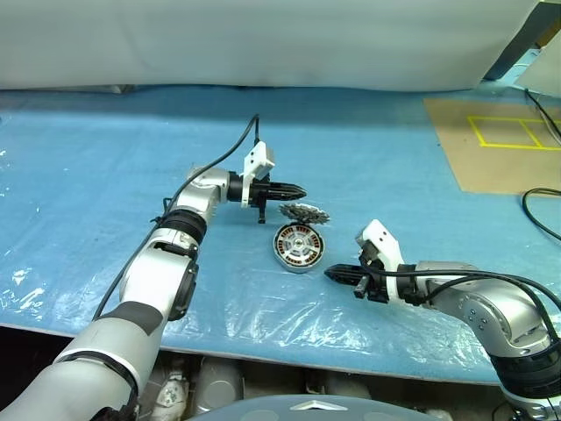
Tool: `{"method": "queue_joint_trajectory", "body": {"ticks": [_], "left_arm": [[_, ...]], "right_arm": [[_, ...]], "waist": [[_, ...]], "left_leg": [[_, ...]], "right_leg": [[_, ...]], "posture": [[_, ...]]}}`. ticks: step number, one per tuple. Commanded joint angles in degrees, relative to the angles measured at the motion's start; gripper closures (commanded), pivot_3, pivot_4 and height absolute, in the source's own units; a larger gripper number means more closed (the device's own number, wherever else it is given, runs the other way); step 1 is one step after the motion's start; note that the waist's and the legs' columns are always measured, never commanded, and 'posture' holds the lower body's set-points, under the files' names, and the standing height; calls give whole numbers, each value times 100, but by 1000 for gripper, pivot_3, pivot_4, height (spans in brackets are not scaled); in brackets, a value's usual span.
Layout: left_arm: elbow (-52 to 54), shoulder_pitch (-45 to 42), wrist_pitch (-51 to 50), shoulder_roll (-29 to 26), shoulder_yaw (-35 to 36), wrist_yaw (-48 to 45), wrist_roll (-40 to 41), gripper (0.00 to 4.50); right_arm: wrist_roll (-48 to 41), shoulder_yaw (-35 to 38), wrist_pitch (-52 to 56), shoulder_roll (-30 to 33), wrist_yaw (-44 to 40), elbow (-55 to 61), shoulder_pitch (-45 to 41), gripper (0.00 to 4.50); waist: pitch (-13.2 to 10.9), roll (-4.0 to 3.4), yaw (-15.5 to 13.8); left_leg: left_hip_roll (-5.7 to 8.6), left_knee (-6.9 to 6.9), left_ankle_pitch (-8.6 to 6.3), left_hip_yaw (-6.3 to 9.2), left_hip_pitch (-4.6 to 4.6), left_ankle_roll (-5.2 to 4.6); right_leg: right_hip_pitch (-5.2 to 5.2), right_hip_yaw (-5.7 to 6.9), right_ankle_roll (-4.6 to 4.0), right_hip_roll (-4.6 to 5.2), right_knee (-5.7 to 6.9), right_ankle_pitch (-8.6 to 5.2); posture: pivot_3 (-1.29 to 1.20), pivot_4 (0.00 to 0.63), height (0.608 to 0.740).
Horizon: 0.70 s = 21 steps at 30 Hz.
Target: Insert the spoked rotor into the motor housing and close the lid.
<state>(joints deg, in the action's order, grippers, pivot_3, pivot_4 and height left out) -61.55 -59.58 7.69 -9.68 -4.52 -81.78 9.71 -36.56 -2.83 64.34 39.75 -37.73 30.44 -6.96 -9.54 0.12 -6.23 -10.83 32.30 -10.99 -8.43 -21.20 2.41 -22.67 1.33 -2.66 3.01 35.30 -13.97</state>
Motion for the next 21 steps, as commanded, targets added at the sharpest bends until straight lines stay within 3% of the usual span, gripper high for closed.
{"method": "queue_joint_trajectory", "body": {"ticks": [1,11,21], "left_arm": [[459,69,-18,60,-38,-327,63,4457],[1463,826,50,-59,-521,-1019,-34,4457],[2027,1484,230,-380,-1160,-1072,-100,4457]], "right_arm": [[-221,116,131,37,20,343,-134,4500],[-641,280,715,-43,357,799,-309,4500],[-848,301,1130,-259,703,755,-665,4500]], "waist": [[0,0,1],[0,0,3],[0,-1,16]], "left_leg": [[-1,0,0,0,0,0],[-5,-8,3,-1,4,-5],[-7,-10,5,-4,8,-9]], "right_leg": [[1,0,0,4,0,0],[2,0,1,12,-2,0],[2,0,-2,15,0,-1]], "posture": [[0,150,740],[0,150,740],[0,150,740]]}}
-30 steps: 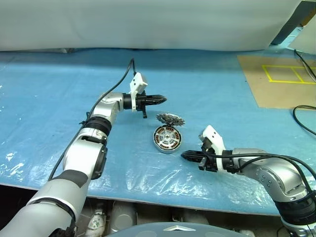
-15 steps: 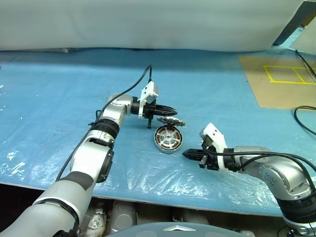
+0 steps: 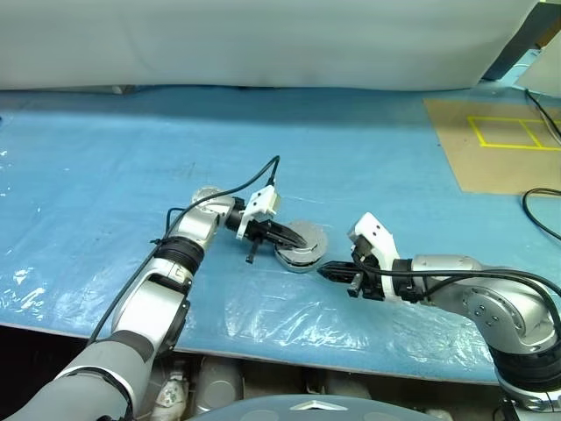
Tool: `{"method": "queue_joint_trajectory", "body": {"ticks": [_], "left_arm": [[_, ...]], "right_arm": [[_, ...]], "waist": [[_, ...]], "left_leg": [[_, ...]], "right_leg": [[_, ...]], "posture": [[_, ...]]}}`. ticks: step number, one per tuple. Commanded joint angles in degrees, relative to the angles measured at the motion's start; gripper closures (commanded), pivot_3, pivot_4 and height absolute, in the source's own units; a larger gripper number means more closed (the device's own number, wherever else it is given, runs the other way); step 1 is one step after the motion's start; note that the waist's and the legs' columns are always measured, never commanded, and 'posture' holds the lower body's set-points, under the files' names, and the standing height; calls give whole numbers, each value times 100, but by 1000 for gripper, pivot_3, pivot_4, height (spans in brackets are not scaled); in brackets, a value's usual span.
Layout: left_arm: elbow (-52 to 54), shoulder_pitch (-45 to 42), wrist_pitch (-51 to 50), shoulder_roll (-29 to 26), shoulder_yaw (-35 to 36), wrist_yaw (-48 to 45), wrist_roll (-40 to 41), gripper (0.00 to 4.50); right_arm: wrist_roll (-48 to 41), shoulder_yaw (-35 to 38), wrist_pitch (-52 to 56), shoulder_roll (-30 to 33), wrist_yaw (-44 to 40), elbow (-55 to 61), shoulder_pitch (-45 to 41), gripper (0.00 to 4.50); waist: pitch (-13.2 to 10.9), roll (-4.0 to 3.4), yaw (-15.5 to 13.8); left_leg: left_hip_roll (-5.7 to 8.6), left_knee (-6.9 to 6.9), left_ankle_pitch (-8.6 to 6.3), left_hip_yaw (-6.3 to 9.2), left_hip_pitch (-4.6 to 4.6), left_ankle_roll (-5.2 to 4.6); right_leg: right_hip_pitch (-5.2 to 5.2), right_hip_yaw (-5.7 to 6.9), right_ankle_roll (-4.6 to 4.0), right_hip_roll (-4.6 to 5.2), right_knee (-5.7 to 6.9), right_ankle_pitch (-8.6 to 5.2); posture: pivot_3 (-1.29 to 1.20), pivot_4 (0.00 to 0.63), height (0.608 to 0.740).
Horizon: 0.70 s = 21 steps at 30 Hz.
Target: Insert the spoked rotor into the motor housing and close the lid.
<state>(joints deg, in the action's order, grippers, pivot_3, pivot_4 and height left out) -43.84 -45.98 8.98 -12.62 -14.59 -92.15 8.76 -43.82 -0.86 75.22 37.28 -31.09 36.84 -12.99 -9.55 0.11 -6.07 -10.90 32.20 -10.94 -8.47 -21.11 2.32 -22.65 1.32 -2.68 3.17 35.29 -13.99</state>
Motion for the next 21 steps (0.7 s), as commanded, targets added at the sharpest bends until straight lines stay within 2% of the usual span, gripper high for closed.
{"method": "queue_joint_trajectory", "body": {"ticks": [1,11,21], "left_arm": [[313,176,95,-92,-170,-35,-4,4457],[1011,764,82,-265,-342,80,-132,4457],[3127,1344,-1520,-472,370,912,1004,4457]], "right_arm": [[-121,102,39,-1,40,96,-61,4500],[-37,51,-257,176,-128,-115,40,4500],[-485,322,-485,108,-610,-344,-214,4500]], "waist": [[0,0,0],[0,-1,2],[1,-2,38]], "left_leg": [[-1,0,0,0,0,0],[-2,-3,0,0,2,0],[-2,-2,0,-4,0,0]], "right_leg": [[0,0,0,0,0,0],[0,0,0,0,0,0],[-3,-1,-19,1,2,-12]], "posture": [[0,150,740],[0,150,740],[0,150,740]]}}
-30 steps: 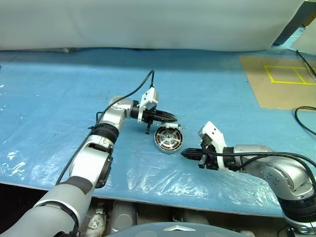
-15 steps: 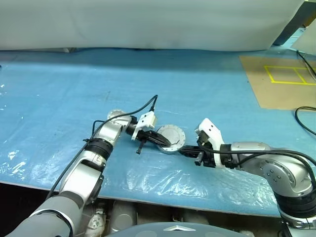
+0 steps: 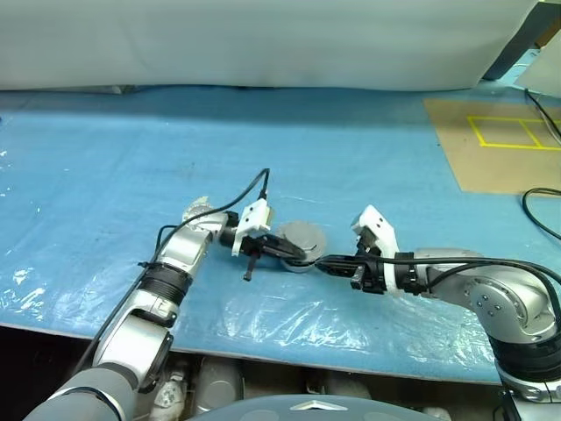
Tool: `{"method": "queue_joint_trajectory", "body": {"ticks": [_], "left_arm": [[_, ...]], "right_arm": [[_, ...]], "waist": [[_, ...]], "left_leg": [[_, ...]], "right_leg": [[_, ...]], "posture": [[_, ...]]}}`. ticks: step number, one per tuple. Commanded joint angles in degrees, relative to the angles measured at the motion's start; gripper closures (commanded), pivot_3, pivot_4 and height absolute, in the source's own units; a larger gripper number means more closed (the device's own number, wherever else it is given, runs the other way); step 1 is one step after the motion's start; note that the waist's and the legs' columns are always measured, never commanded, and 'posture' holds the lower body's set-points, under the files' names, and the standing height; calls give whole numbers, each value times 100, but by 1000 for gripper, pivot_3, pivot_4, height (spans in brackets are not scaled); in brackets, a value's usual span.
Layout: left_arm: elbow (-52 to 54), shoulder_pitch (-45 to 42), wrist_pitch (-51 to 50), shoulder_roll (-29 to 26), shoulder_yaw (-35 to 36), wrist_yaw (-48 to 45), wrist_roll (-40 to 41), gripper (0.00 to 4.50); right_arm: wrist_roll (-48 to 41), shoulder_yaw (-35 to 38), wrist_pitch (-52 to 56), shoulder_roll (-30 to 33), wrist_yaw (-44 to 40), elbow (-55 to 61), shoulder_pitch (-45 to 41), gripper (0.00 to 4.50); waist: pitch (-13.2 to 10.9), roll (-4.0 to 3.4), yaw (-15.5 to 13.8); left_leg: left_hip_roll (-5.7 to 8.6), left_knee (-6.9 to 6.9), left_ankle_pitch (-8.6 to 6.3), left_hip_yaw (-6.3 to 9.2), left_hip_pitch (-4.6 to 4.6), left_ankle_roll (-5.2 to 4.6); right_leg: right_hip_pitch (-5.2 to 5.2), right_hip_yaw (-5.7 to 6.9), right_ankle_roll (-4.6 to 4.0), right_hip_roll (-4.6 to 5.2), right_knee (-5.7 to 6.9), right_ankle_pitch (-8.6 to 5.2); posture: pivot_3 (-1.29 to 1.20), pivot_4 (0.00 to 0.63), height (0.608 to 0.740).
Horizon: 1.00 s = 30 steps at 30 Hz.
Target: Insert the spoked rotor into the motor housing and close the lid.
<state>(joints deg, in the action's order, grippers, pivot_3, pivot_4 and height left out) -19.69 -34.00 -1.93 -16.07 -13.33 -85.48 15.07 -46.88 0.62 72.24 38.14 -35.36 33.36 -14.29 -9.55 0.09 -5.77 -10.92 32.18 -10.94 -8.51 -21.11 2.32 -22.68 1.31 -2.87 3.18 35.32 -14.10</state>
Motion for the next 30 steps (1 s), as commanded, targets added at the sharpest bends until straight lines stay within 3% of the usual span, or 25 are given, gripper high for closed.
{"method": "queue_joint_trajectory", "body": {"ticks": [1,9,15,22,23,30], "left_arm": [[884,206,-483,-178,288,320,422,4457],[2358,958,-1223,-340,979,1706,1009,4457],[2892,1736,-1325,-66,1215,2882,1008,4500],[3040,2093,-1369,-150,1213,3262,1069,4500],[3022,2098,-1353,-166,1202,3270,1069,4500],[2968,2107,-1312,-200,1176,3373,1103,4500]], "right_arm": [[-208,199,-243,20,-236,-45,-90,4500],[251,-36,-1233,-93,-579,-509,12,4500],[377,-253,-1688,-267,-870,-844,-61,2574],[923,-682,-2294,-404,-1065,-1448,-299,236],[1028,-745,-2374,-460,-1043,-1574,-376,27],[1490,-1089,-2712,-599,-1223,-1997,-625,27]], "waist": [[0,0,12],[0,0,28],[0,-1,33],[0,-1,37],[0,-1,39],[0,-1,47]], "left_leg": [[0,0,0,0,0,0],[0,0,0,-2,-5,-1],[-4,4,2,-4,-8,-4],[-3,5,5,-4,-7,-10],[-3,6,6,-4,-8,-12],[-3,8,10,-6,-8,-18]], "right_leg": [[0,0,-2,0,0,-1],[-5,0,-6,-1,-2,-3],[-6,0,-7,-3,-4,-5],[-7,0,-7,-3,-5,-5],[-7,0,-7,-3,-5,-5],[-7,-3,-7,-3,-5,-5]], "posture": [[0,150,740],[0,150,740],[0,150,740],[0,150,740],[0,150,740],[0,150,740]]}}
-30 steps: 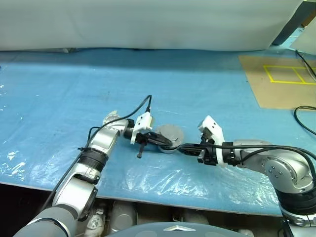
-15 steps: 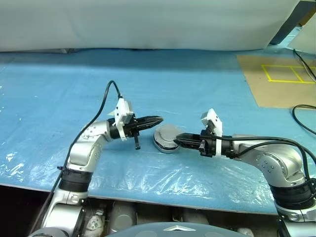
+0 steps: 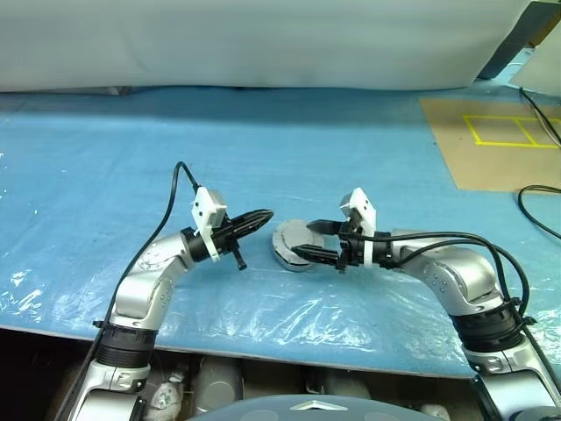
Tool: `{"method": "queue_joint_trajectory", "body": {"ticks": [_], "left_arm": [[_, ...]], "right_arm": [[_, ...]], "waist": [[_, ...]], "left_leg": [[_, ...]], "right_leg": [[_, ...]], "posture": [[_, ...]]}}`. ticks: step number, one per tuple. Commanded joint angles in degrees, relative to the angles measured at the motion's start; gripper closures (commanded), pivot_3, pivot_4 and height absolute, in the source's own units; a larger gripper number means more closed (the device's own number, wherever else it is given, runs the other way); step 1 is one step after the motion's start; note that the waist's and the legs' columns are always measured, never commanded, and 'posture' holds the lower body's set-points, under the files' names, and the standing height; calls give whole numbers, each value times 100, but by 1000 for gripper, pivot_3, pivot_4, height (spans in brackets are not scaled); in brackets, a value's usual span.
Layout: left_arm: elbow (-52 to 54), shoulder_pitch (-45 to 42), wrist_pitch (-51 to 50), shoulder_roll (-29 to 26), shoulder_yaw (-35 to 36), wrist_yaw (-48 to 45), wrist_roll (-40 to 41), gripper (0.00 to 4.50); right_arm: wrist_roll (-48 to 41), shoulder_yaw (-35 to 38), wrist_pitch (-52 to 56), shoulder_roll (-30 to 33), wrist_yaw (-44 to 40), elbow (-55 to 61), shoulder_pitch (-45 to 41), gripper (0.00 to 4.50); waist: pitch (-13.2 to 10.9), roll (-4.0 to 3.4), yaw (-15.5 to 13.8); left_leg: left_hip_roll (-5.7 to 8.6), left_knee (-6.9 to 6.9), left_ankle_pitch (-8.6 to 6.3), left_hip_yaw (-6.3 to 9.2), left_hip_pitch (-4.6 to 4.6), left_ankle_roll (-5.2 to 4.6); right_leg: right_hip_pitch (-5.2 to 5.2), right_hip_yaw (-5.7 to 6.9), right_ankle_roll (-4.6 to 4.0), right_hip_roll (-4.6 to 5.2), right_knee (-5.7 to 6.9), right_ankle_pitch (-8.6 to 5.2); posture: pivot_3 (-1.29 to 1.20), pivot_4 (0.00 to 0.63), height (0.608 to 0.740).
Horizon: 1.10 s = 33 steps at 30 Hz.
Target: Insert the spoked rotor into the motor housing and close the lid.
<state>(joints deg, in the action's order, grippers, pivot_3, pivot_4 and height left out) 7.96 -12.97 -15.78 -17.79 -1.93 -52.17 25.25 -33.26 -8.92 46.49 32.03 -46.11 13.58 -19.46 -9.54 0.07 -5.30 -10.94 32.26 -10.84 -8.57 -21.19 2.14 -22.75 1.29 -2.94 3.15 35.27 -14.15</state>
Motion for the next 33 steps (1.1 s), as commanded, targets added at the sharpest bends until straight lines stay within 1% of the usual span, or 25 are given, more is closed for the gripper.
{"method": "queue_joint_trajectory", "body": {"ticks": [1,9,14,23,28,33], "left_arm": [[203,13,74,-26,24,55,83,4500],[363,137,49,-42,-75,161,68,4500],[390,258,30,-48,-44,213,142,4500],[195,165,206,-32,-21,279,50,4500],[304,241,243,-8,-83,329,44,4500],[271,275,291,-30,7,415,61,4500]], "right_arm": [[216,-224,-160,46,-205,-70,-115,27],[739,-704,-487,95,-470,-210,44,27],[1047,-798,-727,33,-479,-433,48,27],[1538,-968,-1096,-33,-500,-688,-145,27],[1629,-1023,-1092,-130,-502,-725,-173,27],[1539,-959,-842,-184,-502,-556,-131,27]], "waist": [[0,0,1],[0,0,16],[3,0,44],[3,1,140],[4,1,142],[4,1,147]], "left_leg": [[0,-1,0,0,0,0],[-3,-2,0,0,7,0],[-3,-1,0,-2,17,0],[-3,3,0,-2,34,-2],[-5,3,0,-2,39,-3],[-6,3,0,-2,41,-3]], "right_leg": [[0,0,0,0,0,0],[4,0,0,-2,2,0],[13,-3,0,-2,1,0],[33,-3,-1,-1,2,0],[36,-3,-1,-2,2,-1],[36,-3,-1,-2,2,-1]], "posture": [[0,150,740],[0,150,740],[0,150,740],[0,150,740],[0,150,740],[0,150,740]]}}
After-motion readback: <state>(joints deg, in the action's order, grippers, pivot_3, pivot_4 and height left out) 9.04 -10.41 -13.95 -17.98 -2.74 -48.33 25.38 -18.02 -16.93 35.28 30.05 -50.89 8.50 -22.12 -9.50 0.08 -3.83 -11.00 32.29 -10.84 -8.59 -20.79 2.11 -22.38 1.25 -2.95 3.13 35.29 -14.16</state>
